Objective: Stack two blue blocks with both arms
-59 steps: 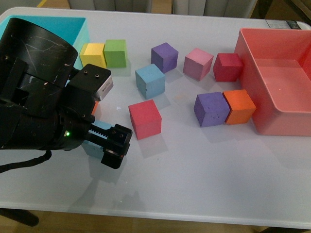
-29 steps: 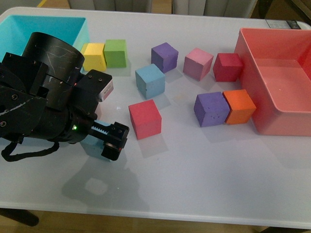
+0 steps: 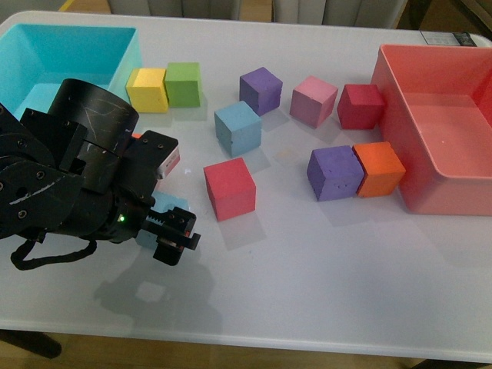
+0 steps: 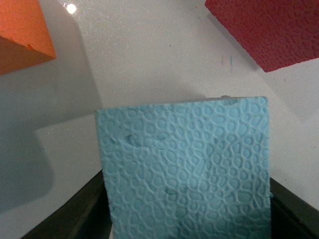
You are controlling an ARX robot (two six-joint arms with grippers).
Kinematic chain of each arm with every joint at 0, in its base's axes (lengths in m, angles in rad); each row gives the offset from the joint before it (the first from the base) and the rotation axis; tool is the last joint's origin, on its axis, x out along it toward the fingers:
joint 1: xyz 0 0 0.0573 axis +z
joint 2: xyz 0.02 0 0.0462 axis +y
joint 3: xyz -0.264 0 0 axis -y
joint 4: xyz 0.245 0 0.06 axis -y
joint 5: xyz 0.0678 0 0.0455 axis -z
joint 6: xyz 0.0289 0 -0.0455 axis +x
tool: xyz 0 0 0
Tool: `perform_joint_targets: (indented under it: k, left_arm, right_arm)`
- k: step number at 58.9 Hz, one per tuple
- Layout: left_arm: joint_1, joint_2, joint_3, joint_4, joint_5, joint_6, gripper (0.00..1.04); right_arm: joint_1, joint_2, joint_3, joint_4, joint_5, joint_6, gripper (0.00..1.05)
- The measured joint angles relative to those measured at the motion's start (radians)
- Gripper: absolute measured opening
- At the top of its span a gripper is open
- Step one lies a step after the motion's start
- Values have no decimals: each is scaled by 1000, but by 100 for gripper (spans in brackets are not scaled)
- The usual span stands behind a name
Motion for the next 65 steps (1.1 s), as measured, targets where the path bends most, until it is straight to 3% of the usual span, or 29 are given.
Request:
perform_joint_targets:
  k: [8,18,36,49,65]
  left_arm:
    - [-1,-48,-3,-68,-2,17,51]
    - [0,-192,-5,-165,14,88,46]
    - [9,-295,182,-343,45,158,43]
    - [3,-176,464,-459,35,173,43]
    - [-49,-1,669,-549,38,241,42]
  right_arm:
    - [0,0,0,0,0,0,96]
    - [0,0,0,0,0,0,96]
    - [0,0,0,0,0,0,96]
    - [0,0,0,0,0,0,96]
    - [0,0,0,0,0,0,96]
